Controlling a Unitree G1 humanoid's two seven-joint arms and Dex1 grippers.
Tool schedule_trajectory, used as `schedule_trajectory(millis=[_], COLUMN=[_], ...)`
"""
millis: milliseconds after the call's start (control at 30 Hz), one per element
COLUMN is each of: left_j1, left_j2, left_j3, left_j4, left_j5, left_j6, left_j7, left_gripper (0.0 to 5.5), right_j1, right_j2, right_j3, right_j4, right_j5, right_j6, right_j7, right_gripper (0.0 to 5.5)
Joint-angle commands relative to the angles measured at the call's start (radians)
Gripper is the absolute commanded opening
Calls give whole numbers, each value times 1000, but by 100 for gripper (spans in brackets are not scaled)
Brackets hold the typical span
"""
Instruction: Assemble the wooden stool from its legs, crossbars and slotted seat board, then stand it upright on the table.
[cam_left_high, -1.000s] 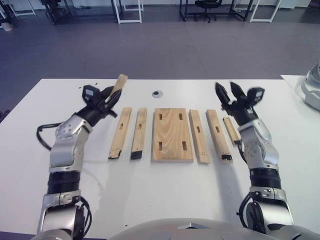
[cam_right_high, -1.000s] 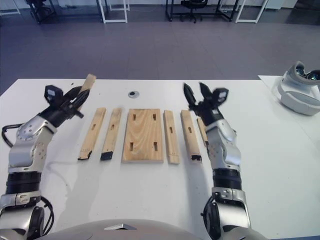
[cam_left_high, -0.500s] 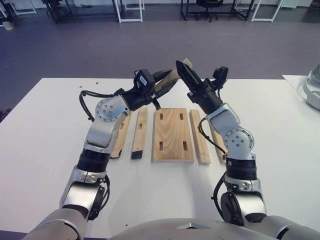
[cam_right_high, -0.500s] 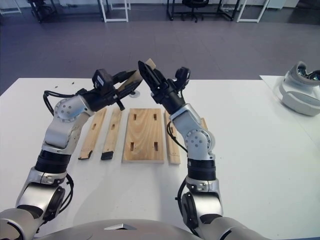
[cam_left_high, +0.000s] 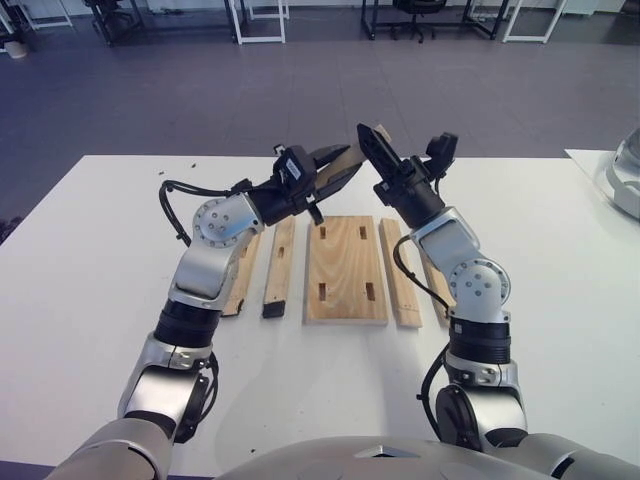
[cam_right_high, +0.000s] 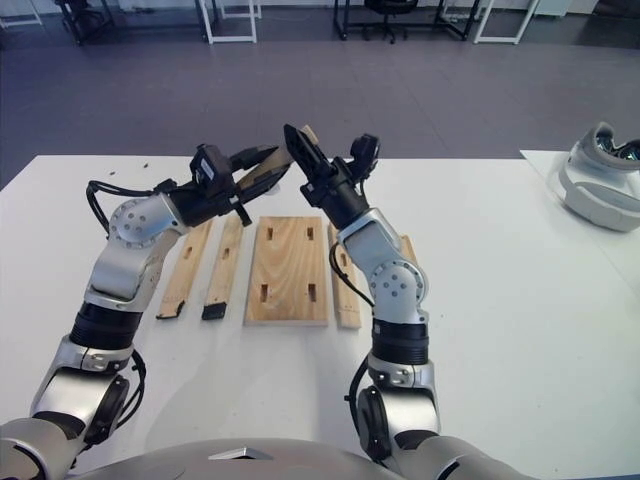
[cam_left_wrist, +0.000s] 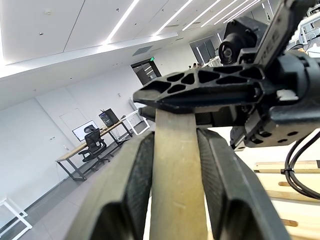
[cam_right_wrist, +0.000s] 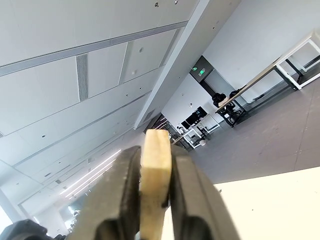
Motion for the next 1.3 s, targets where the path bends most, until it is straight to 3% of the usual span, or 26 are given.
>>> schedule_trajectory(millis=[33, 133, 267, 500, 767, 1300], left_j1=[10, 13, 38, 151, 177, 184], left_j2=[13, 18, 30, 27, 12, 9], left_j3=[-17, -23, 2, 97, 162, 152], left_j4=[3, 15, 27, 14, 38, 46], left_j5=[19, 41, 52, 32, 20, 23], left_j6=[-7, 4, 20, 41, 58, 61], left_j7=[-18, -4, 18, 100, 178, 172], left_gripper=[128, 128, 216, 341, 346, 346], right_j1=[8, 15, 120, 296, 332, 362], right_j2=[2, -1, -60, -119, -117, -101], right_j3=[0, -5, -57, -176, -146, -126], right_j4=[-21, -18, -24, -43, -2, 50], right_j5=[-1, -29, -185, -252, -315, -354], right_j6=[0, -19, -128, -182, -160, -154], right_j7=[-8, -23, -64, -127, -149, -140], right_gripper=[42, 42, 42, 42, 42, 42])
